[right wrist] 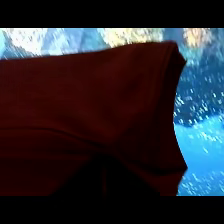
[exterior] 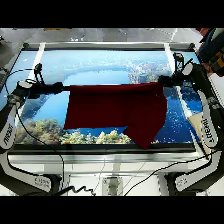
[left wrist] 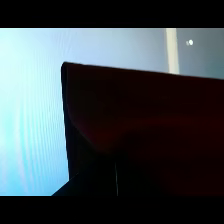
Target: Fold the clothes and pants, and hang the long-sleeved shirts on hangers.
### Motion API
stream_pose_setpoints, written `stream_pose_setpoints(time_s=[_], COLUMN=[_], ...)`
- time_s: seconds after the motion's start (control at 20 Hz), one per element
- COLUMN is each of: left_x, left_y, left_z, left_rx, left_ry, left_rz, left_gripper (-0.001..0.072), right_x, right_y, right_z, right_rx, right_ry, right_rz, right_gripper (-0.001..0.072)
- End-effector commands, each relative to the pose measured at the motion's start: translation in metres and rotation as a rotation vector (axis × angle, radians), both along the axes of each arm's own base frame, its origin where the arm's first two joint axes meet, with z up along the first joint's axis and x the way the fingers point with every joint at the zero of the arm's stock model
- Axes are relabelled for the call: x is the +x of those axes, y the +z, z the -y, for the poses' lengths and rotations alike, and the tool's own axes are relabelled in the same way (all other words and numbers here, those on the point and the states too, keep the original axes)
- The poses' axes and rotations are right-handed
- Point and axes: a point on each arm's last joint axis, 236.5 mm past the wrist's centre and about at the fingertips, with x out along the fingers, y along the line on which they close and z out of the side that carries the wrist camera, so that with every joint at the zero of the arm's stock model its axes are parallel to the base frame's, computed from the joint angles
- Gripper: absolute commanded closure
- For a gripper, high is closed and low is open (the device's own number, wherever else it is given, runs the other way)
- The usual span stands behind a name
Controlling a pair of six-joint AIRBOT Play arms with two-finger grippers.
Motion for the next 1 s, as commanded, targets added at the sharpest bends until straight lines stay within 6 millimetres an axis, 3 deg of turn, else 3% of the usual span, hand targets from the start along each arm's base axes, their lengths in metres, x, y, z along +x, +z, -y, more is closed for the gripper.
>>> stream_pose_setpoints(time_s=[0.0,0.15,0.2,0.25,0.3,0.35,0.45,0.5,0.55,0.6,0.65,0.75,0.8,0.95], left_x=[-0.038,-0.048,-0.048,-0.048,-0.048,-0.049,-0.055,-0.059,-0.064,-0.069,-0.075,-0.087,-0.092,-0.104], left_y=[-0.029,-0.037,-0.037,-0.036,-0.035,-0.032,-0.02,-0.009,0.006,0.023,0.043,0.083,0.102,0.148], left_z=[0.012,0.029,0.036,0.042,0.045,0.046,0.041,0.036,0.029,0.022,0.012,-0.011,-0.023,-0.063], left_rx=[0.075,0.146,0.149,0.15,0.151,0.148,0.141,0.138,0.134,0.133,0.136,0.148,0.158,0.195], left_ry=[-0.102,-0.188,-0.201,-0.211,-0.217,-0.22,-0.225,-0.224,-0.221,-0.217,-0.208,-0.168,-0.14,-0.031], left_rz=[-0.171,-0.195,-0.188,-0.185,-0.183,-0.185,-0.187,-0.183,-0.177,-0.164,-0.144,-0.09,-0.059,0.034], left_gripper=[0.0695,0.0693,0.0647,0.0364,-0.0003,0.0024,0.0027,0.0062,0.0143,0.0166,0.0173,0.0172,0.0173,0.0173], right_x=[-0.035,-0.06,-0.063,-0.062,-0.063,-0.066,-0.084,-0.098,-0.111,-0.127,-0.14,-0.166,-0.179,-0.225], right_y=[-0.016,-0.022,-0.022,-0.022,-0.022,-0.022,-0.022,-0.022,-0.022,-0.022,-0.019,-0.012,-0.009,-0.007], right_z=[0.012,0.011,0.012,0.015,0.019,0.024,0.038,0.049,0.054,0.058,0.063,0.063,0.057,0.029], right_rx=[-0.075,-0.069,-0.075,-0.085,-0.103,-0.124,-0.183,-0.211,-0.202,-0.18,-0.152,-0.041,0.036,0.265], right_ry=[0.052,0.062,0.064,0.064,0.063,0.061,0.059,0.05,0.037,0.02,0.002,-0.025,-0.018,0.025], right_rz=[-0.158,-0.265,-0.278,-0.277,-0.279,-0.292,-0.371,-0.43,-0.479,-0.542,-0.591,-0.663,-0.682,-0.675], right_gripper=[0.0703,0.0703,0.0701,0.0576,0.0294,0.0154,0.0166,0.0166,0.0197,0.0368,0.0464,0.0473,0.0511,0.0523])
